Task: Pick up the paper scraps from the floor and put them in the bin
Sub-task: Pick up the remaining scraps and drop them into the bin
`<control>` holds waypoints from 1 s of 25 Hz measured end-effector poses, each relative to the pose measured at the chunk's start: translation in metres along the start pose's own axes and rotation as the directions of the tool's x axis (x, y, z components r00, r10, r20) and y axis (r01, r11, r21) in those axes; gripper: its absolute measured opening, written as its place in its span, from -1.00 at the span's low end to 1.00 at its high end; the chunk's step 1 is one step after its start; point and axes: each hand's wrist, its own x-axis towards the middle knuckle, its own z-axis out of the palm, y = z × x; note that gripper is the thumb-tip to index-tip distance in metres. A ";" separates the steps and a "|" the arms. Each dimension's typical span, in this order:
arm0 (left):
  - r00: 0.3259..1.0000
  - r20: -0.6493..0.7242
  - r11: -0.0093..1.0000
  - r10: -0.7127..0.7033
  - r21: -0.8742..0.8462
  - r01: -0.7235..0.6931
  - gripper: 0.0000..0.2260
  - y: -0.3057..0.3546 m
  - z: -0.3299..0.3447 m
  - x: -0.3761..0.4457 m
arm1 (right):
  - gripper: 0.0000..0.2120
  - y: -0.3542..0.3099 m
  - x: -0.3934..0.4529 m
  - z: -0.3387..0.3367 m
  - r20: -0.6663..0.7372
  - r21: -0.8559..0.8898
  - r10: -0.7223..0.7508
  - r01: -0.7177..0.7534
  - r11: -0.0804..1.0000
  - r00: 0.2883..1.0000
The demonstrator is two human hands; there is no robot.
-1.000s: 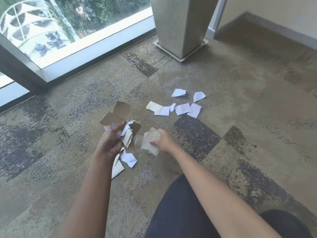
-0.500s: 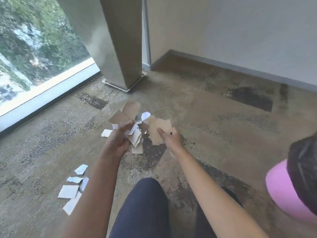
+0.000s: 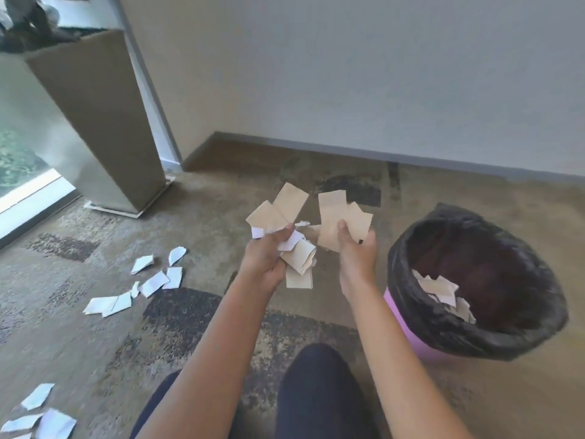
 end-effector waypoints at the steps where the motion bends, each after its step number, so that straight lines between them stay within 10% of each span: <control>1: 1.000 0.008 1.000 -0.007 0.000 0.007 -0.60 -0.009 0.022 0.002 | -0.74 -0.012 0.007 -0.018 -0.054 -0.003 -0.033 0.033 0.999 0.998; 10: 0.986 0.040 0.981 -0.164 0.107 0.159 -0.84 -0.115 0.188 0.005 | -0.65 -0.048 0.053 -0.162 -0.453 -0.196 -0.144 0.060 0.979 0.880; 25: 0.956 0.257 0.943 -0.143 0.330 0.053 -0.64 -0.142 0.220 0.011 | -0.70 -0.057 0.074 -0.208 -0.545 -0.156 -0.121 0.041 0.987 0.830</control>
